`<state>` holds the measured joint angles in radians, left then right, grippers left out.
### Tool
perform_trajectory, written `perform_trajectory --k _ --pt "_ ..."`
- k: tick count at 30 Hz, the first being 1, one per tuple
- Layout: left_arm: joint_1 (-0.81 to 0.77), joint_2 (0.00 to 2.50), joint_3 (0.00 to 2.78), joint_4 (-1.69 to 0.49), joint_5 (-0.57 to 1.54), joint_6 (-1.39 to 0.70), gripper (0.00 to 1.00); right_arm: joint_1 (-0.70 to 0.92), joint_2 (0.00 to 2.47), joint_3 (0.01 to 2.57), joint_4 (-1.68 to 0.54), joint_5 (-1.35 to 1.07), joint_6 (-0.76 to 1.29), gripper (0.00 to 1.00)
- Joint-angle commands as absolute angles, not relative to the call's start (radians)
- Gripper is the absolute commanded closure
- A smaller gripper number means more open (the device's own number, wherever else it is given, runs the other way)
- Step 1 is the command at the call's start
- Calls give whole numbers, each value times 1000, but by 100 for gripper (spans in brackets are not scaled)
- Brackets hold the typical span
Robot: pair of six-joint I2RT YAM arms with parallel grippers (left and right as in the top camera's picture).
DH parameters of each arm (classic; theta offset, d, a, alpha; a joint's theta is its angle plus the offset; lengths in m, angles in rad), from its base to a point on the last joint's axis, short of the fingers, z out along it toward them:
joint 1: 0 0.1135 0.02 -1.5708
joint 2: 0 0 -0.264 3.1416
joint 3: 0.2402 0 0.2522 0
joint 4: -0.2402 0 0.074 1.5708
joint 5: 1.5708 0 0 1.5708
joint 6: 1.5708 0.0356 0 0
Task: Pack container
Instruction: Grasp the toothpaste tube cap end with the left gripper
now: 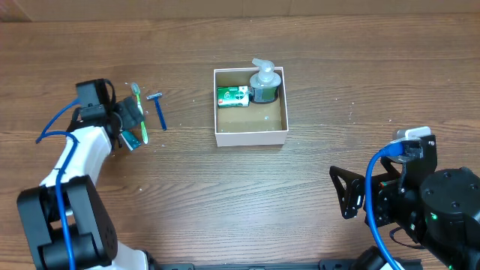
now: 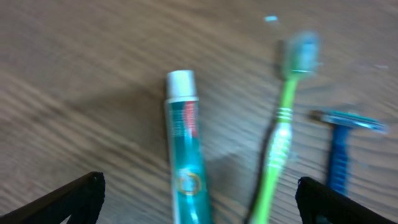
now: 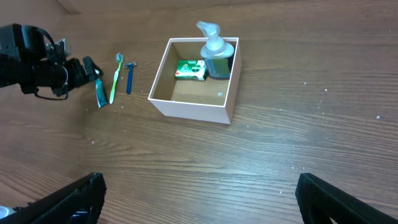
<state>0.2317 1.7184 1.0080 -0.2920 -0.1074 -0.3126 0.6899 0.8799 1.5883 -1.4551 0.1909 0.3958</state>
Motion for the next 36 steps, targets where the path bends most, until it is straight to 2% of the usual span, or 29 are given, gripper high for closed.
perform_trajectory --k 1,10,14,20,30,36 --pt "236 1740 1031 -287 -173 -375 0 698 876 1591 -1453 209 395 0" --pt "250 1835 1031 -221 -145 -397 3 697 876 1591 -1453 209 396 0" --pt "249 1856 1031 -185 -138 -397 8 698 876 1591 -1453 209 395 0" --pt "249 1880 1031 -152 -138 -397 22 698 876 1591 -1453 209 396 0" --pt "249 1916 1031 -145 -138 -397 30 698 876 1591 -1453 209 396 0" --pt "249 1930 1031 -142 -142 -397 52 698 876 1591 -1453 209 396 0"
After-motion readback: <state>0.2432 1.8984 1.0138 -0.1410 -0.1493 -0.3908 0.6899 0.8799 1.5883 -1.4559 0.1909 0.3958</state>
